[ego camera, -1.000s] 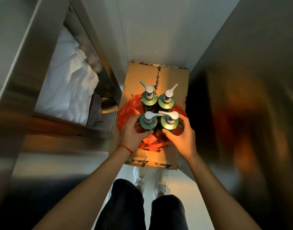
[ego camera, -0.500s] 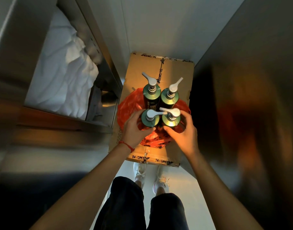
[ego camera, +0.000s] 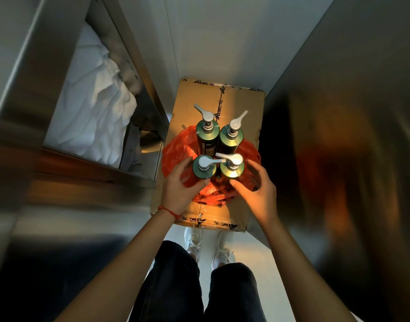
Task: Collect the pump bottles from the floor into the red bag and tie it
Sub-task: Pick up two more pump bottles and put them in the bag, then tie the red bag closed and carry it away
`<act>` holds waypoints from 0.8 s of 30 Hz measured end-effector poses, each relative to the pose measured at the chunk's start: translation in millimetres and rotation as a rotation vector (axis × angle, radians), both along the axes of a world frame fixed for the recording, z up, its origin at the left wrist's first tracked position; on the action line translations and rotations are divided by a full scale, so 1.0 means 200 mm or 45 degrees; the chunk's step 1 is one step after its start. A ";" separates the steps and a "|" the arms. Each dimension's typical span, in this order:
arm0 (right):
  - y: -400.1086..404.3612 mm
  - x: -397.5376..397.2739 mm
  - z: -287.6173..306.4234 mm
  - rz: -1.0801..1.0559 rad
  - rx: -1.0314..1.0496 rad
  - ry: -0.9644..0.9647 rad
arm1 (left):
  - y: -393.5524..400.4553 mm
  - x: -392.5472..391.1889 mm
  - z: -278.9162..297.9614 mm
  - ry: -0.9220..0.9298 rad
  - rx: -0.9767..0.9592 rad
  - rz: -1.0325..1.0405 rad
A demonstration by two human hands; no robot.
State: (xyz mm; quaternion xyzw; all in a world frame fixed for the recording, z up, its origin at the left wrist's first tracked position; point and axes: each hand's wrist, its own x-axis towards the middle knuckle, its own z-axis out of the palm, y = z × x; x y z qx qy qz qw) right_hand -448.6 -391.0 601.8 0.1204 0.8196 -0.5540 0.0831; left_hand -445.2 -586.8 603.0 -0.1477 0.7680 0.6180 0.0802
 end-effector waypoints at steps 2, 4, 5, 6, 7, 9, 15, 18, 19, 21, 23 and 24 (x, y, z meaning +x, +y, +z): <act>0.02 0.02 0.01 -0.088 -0.065 -0.019 | -0.02 0.03 0.00 -0.037 0.055 0.054; 0.05 0.04 0.01 -0.207 -0.163 -0.041 | -0.06 0.05 -0.01 -0.077 0.094 0.146; 0.06 0.05 0.01 -0.275 -0.191 -0.046 | -0.08 0.06 -0.02 -0.090 0.097 0.201; 0.08 0.05 0.00 -0.348 -0.197 -0.049 | -0.10 0.06 -0.03 -0.098 0.086 0.251; 0.10 0.04 -0.02 -0.417 -0.187 -0.054 | -0.13 0.06 -0.04 -0.101 0.073 0.295; 0.14 0.02 -0.06 -0.521 -0.161 -0.084 | -0.17 0.04 -0.07 -0.101 0.035 0.392; 0.23 -0.07 -0.23 -0.728 -0.130 -0.243 | -0.28 -0.09 -0.20 -0.252 0.019 0.684; 0.24 -0.10 -0.32 -0.809 -0.192 -0.343 | -0.31 -0.15 -0.30 -0.371 0.027 0.717; 0.24 -0.10 -0.35 -0.825 -0.224 -0.381 | -0.32 -0.17 -0.33 -0.412 0.057 0.730; 0.23 -0.11 -0.41 -0.848 -0.280 -0.442 | -0.32 -0.21 -0.40 -0.496 0.224 0.777; 0.21 -0.12 -0.44 -0.876 -0.341 -0.483 | -0.33 -0.23 -0.48 -0.589 0.379 0.809; 0.20 -0.12 -0.45 -0.892 -0.376 -0.498 | -0.34 -0.23 -0.50 -0.640 0.413 0.810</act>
